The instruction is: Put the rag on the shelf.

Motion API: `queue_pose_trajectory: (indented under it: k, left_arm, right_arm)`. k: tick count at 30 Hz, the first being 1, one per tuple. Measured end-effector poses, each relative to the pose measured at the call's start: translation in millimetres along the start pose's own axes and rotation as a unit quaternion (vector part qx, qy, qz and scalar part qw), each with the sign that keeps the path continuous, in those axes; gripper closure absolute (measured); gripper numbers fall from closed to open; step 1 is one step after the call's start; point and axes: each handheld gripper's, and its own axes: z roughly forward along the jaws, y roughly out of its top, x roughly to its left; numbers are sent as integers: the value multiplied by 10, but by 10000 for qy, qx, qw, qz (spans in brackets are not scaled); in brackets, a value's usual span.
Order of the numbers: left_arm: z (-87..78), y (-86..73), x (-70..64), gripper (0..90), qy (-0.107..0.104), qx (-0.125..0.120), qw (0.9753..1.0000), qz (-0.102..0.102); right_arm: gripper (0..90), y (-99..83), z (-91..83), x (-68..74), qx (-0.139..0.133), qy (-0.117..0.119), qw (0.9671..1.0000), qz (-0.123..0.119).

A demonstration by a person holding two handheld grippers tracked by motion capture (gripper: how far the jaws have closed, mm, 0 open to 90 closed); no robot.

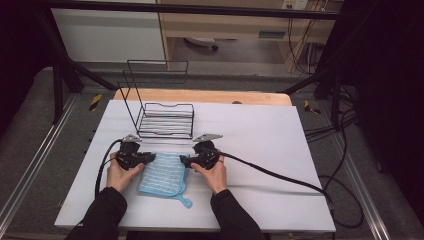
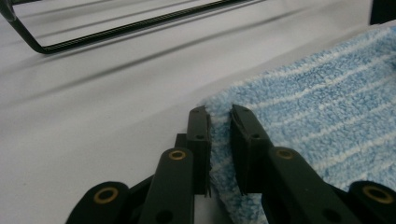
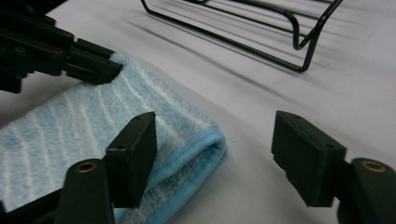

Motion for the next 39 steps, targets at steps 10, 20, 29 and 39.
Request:
queue_pose_trajectory:
  k: [10,20,29,39]
  left_arm:
    - [0,-4,-6,779,14,-18,10000,39]
    - [-2,-8,6,779,-16,-40,9999,93]
    - [-18,-18,29,815,-140,-76,9999,19]
    - [-169,-11,66,836,-302,-339,9989,-142]
  right_arm:
    - [589,-76,114,-6,131,308,9994,-3]
    - [745,-61,133,-12,283,527,9981,132]
    - [799,-25,139,-50,381,631,9967,340]
    - [804,4,76,-13,114,570,9975,412]
